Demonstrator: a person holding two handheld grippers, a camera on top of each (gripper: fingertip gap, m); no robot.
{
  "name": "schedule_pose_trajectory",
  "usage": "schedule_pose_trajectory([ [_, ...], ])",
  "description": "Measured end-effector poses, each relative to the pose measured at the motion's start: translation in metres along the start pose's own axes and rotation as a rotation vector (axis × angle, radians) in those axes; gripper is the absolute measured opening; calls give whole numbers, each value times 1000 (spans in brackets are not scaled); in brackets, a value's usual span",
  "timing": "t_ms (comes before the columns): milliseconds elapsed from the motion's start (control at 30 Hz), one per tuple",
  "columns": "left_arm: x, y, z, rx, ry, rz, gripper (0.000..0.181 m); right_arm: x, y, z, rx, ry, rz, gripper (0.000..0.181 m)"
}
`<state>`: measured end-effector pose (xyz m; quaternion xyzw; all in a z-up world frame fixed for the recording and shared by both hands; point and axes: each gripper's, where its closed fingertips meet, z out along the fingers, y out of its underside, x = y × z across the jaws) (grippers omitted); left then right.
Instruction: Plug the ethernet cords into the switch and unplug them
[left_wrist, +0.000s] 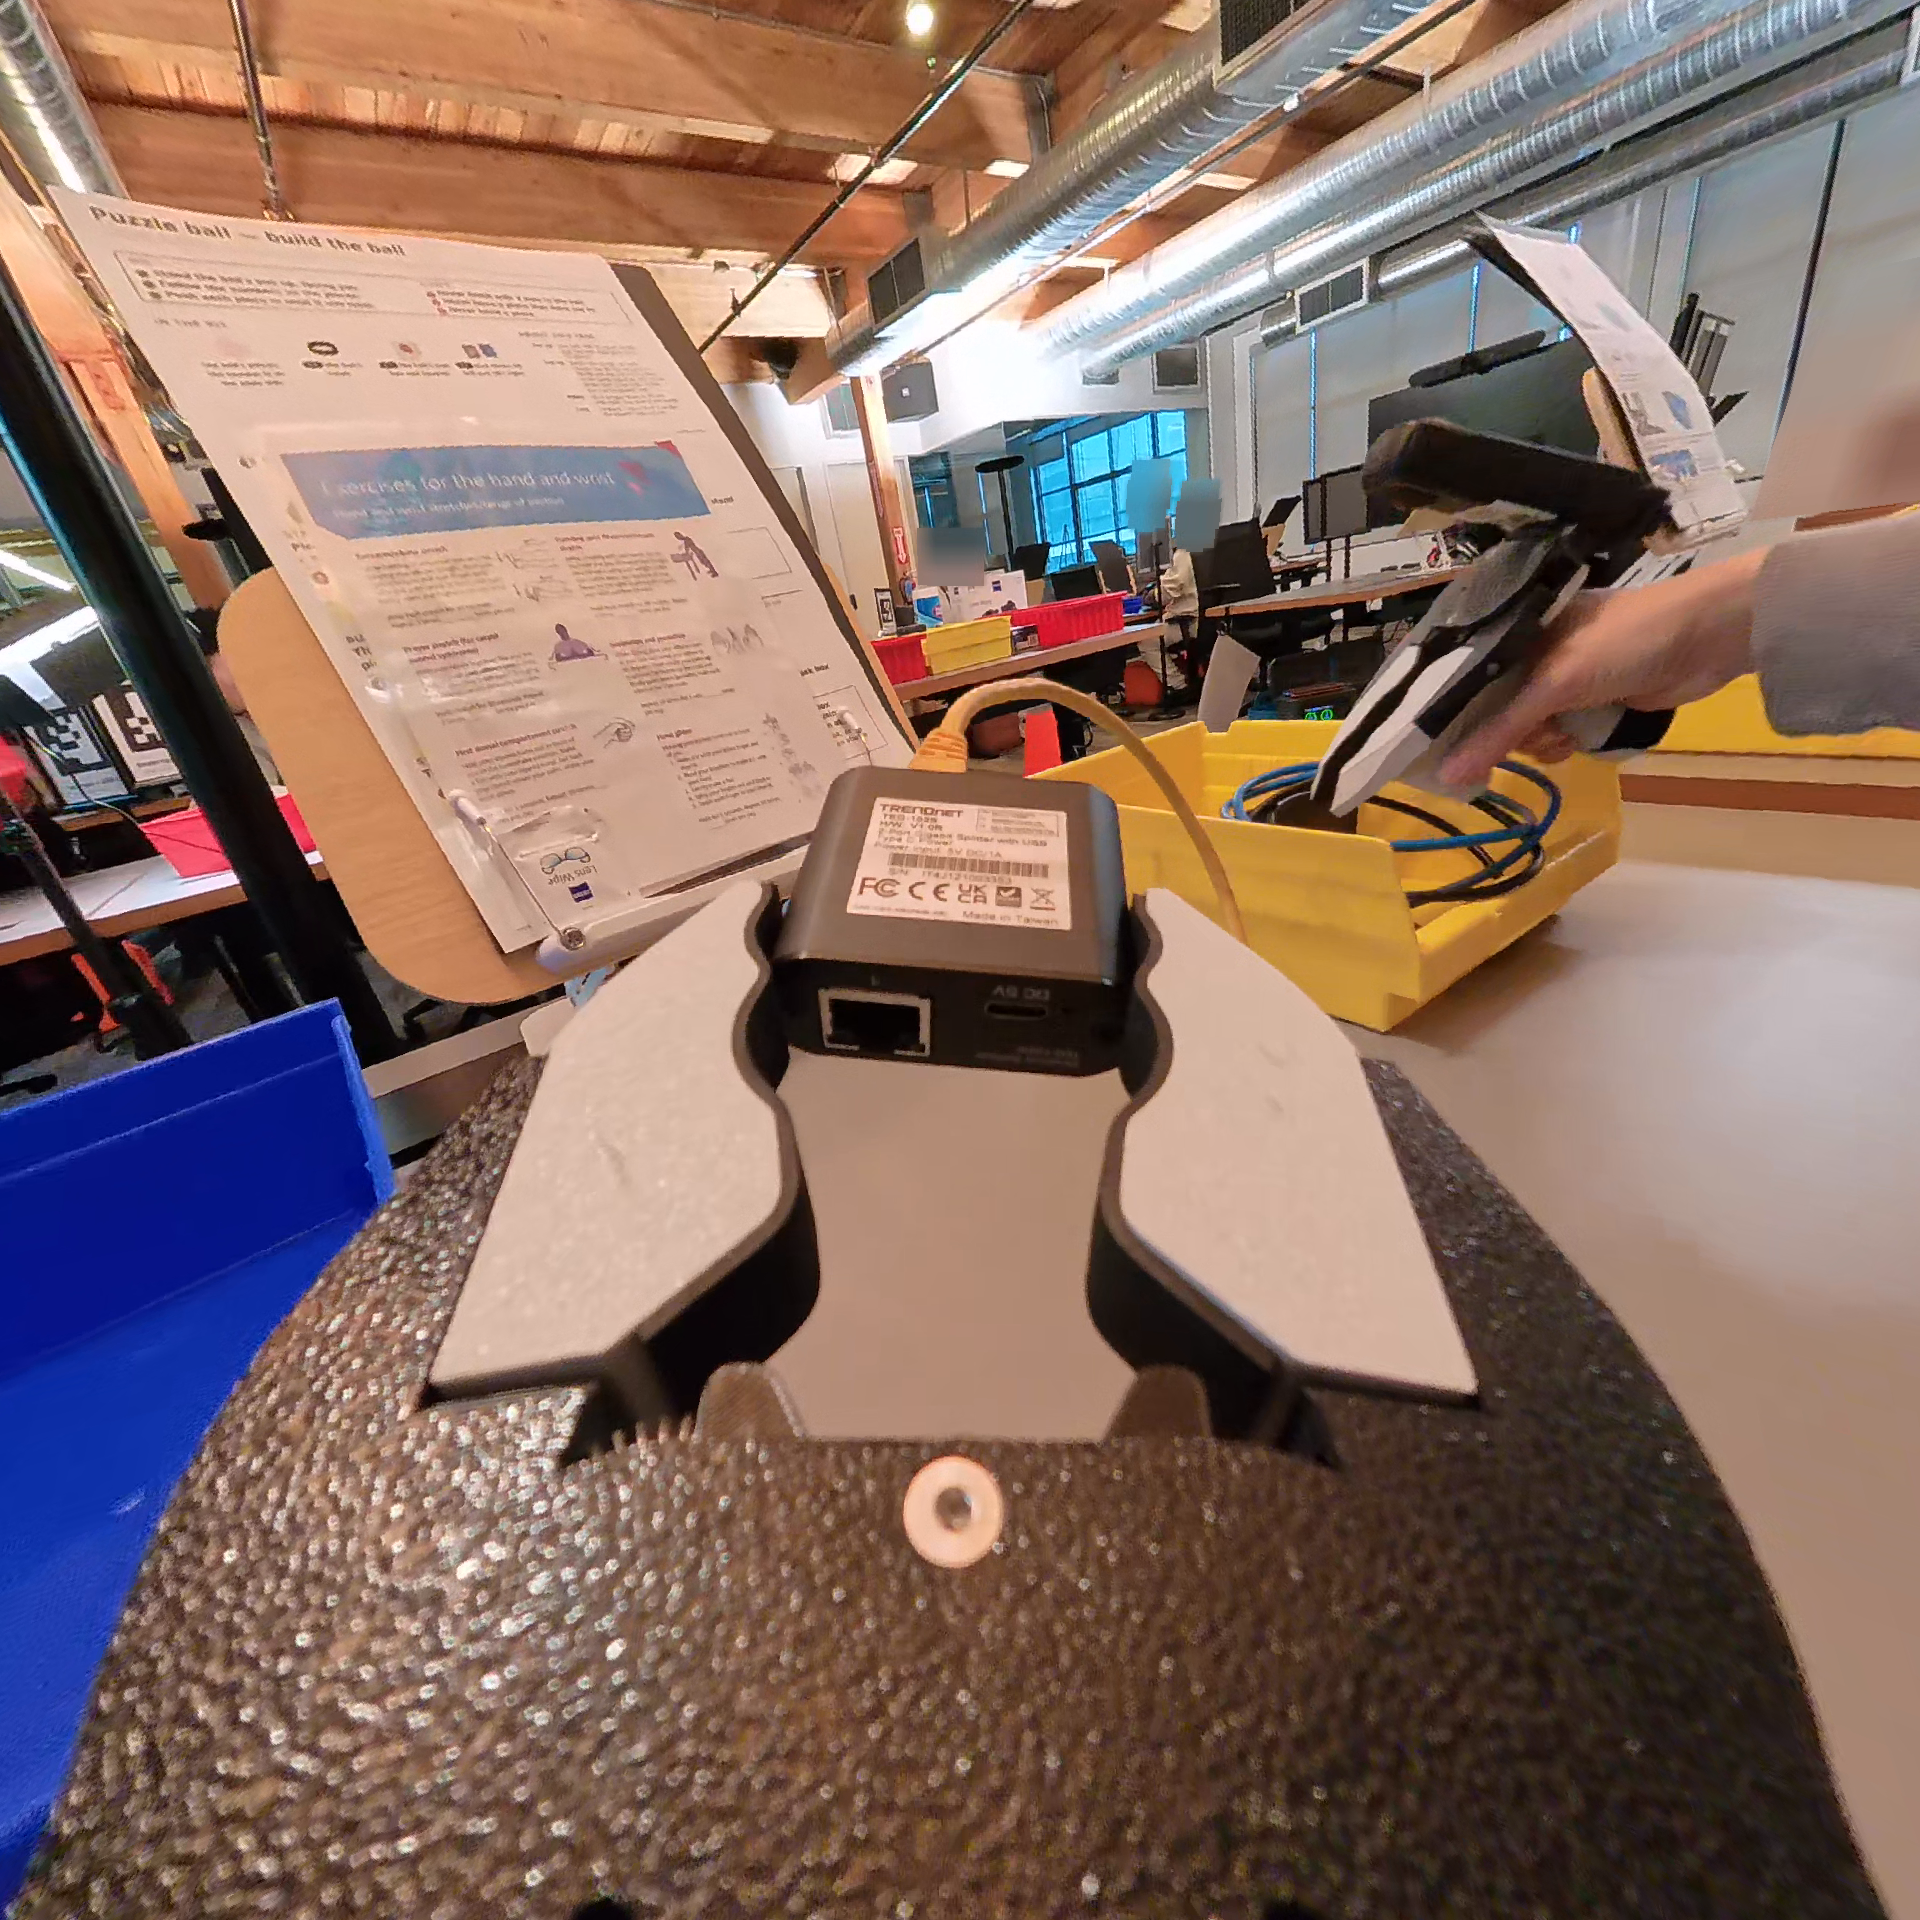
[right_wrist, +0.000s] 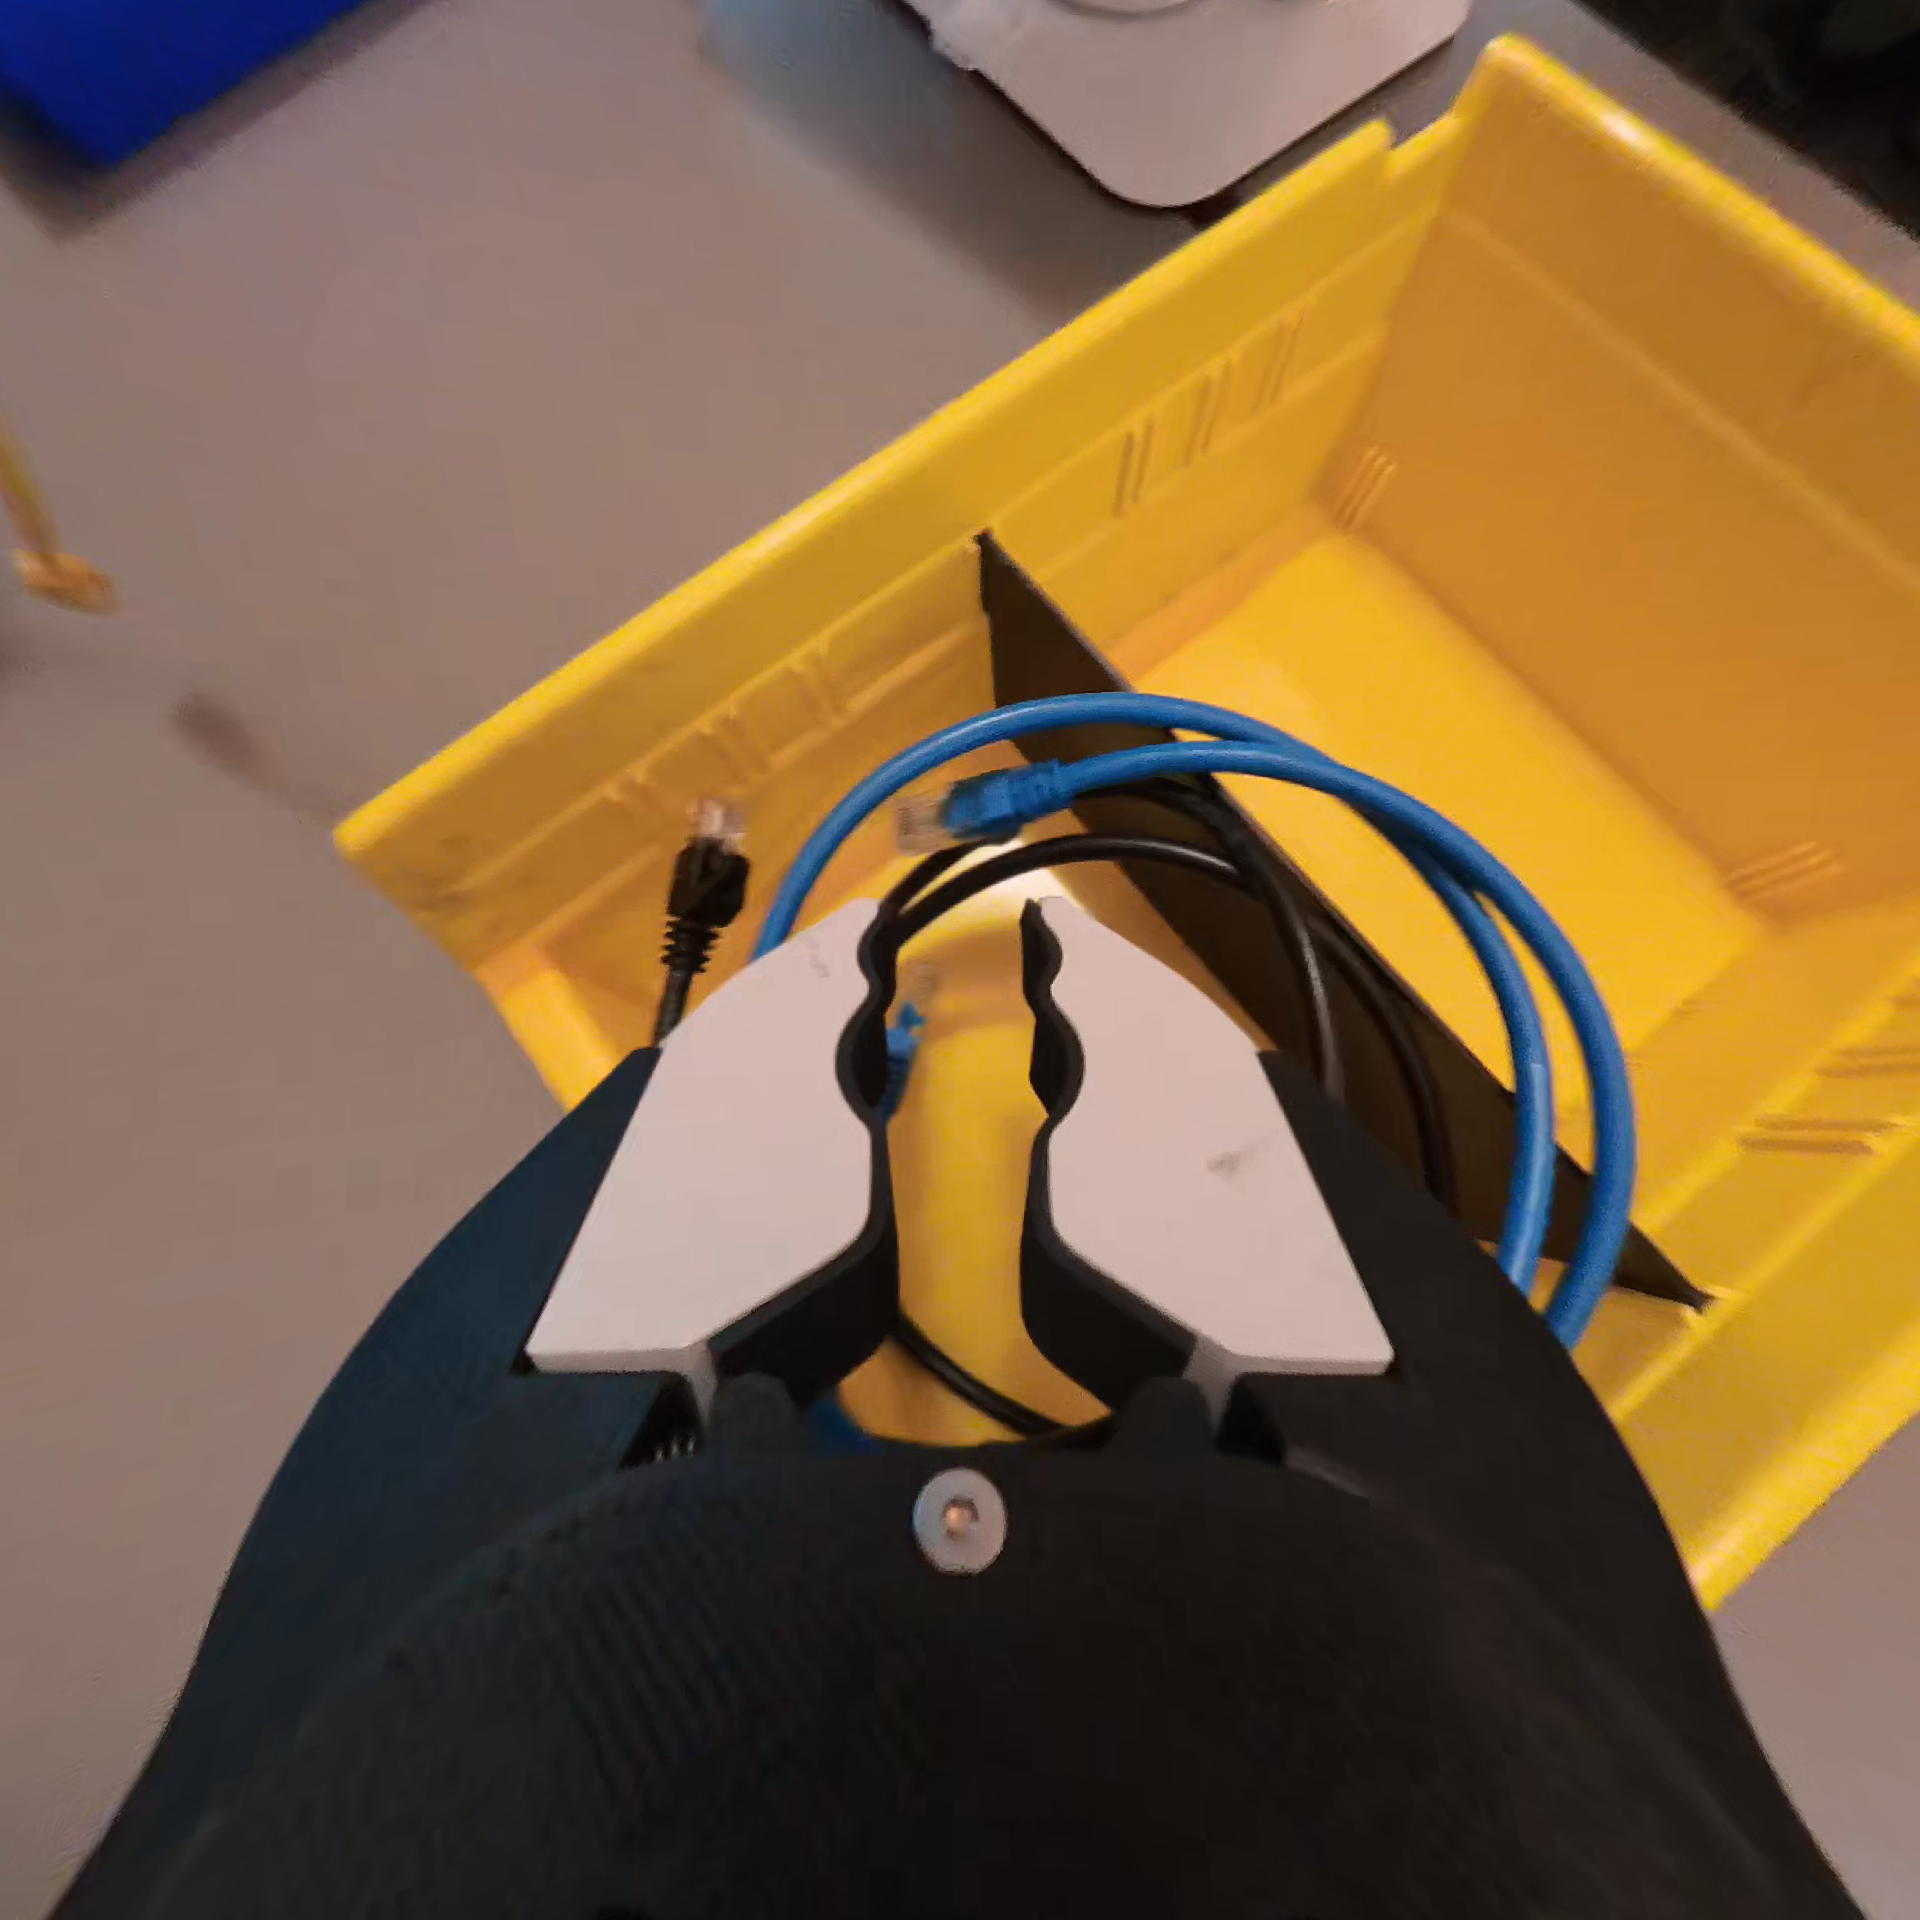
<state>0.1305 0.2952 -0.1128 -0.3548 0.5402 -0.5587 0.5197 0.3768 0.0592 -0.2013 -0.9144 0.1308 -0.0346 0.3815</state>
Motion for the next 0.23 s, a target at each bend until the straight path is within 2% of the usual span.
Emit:
schedule_pose_trajectory([
  [67, 0, 1, 0, -5, 3, -3, 62, -11, -8, -10, 20, -58, 20, 32],
  [167, -1, 2, 0, -5, 4, -11, 62, -16, -17, -30, 65, -16, -14, 40],
  [233, -2, 2, 0, -3, 2, -20, 62, -32, -13, -40, 61, -26, -92, 42],
])
